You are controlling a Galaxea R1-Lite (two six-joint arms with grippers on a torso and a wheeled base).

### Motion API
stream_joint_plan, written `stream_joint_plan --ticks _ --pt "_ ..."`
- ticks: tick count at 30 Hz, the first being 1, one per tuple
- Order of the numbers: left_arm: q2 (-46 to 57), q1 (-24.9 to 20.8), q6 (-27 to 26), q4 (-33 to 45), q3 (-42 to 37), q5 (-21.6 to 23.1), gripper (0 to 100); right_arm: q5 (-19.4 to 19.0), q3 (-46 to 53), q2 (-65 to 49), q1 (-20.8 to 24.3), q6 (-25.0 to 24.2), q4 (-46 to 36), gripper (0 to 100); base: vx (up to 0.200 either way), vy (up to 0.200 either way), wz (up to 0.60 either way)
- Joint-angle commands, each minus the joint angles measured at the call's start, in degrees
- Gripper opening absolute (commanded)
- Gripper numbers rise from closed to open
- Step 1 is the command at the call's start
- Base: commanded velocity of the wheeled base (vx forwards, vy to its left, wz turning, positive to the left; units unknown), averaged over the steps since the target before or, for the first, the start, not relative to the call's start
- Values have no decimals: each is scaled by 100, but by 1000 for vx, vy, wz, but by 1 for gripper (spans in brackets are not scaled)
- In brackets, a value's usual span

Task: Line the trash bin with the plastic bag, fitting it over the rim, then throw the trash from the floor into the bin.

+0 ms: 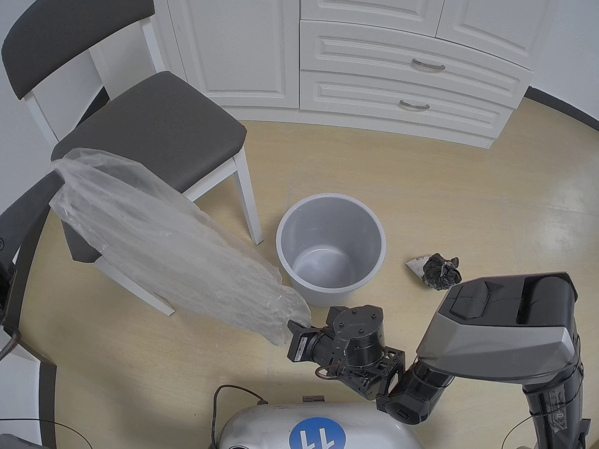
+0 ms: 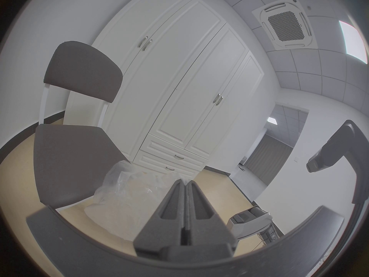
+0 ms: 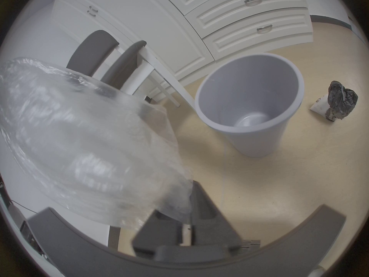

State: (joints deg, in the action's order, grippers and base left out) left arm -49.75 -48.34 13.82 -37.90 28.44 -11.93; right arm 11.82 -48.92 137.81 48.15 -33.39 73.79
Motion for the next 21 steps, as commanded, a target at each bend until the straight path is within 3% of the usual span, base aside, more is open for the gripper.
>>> stream_joint_plan --ticks 1,13,21 --pt "-35 0 6 2 -14 -2 0 4 58 -35 36 17 224 0 0 0 0" --pt "-96 0 6 99 -49 -2 0 -66 506 -519 -104 570 268 0 0 0 0" --pt "-263 8 24 143 -190 7 0 -57 884 -1090 -289 1238 144 0 0 0 0"
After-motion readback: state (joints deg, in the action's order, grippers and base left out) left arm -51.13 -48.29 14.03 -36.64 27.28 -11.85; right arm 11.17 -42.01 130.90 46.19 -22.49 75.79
